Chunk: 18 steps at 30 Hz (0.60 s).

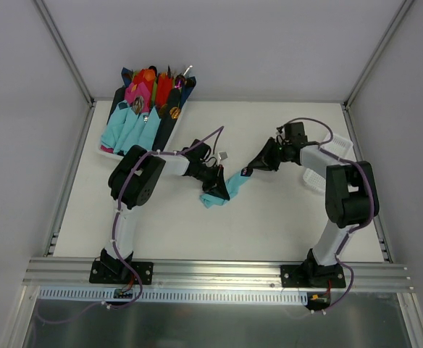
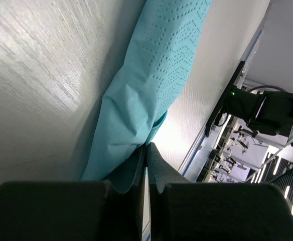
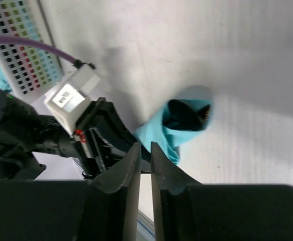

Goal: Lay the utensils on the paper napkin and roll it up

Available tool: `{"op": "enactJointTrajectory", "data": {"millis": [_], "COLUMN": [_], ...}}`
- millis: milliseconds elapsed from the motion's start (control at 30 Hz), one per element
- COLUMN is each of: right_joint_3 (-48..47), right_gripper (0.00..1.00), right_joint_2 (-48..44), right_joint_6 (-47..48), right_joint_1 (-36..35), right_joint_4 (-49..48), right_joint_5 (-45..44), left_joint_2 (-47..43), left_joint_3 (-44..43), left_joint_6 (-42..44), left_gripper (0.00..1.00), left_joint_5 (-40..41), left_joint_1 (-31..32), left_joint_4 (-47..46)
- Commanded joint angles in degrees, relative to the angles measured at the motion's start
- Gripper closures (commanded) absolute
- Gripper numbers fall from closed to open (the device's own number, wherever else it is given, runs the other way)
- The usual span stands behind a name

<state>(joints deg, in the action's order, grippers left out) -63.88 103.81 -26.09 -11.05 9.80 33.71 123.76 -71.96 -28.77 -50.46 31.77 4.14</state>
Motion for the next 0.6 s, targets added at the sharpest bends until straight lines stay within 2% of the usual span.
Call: {"op": "enactJointTrajectory", "data": {"millis": [0,233,567], "right_joint_3": [-2.7,-1.3,5.6], "right_gripper": [0.84,0.84,0.88], "right_joint_2": [-2.5,2.0,6.4], "right_joint_6": [0.8,-5.9,-8.7], "right_joint_1": [-2.0,-8.8,-10.7], "right_joint_4": [0.5,-6.3,-11.6], "right_joint_5": [2.6,3.8,1.6], "left_joint_2": [3.9,3.9,2.7], "left_joint_3": [2.2,2.1,1.7], "left_joint_6": [4.8,5.5,5.9], "left_gripper": [1.0,1.0,1.0], "left_joint_5": [7.7,6.9,6.0], "left_joint_1": [-0.8,-0.9,-1.4], "left_joint_4": [4.0,3.9,3.9]}}
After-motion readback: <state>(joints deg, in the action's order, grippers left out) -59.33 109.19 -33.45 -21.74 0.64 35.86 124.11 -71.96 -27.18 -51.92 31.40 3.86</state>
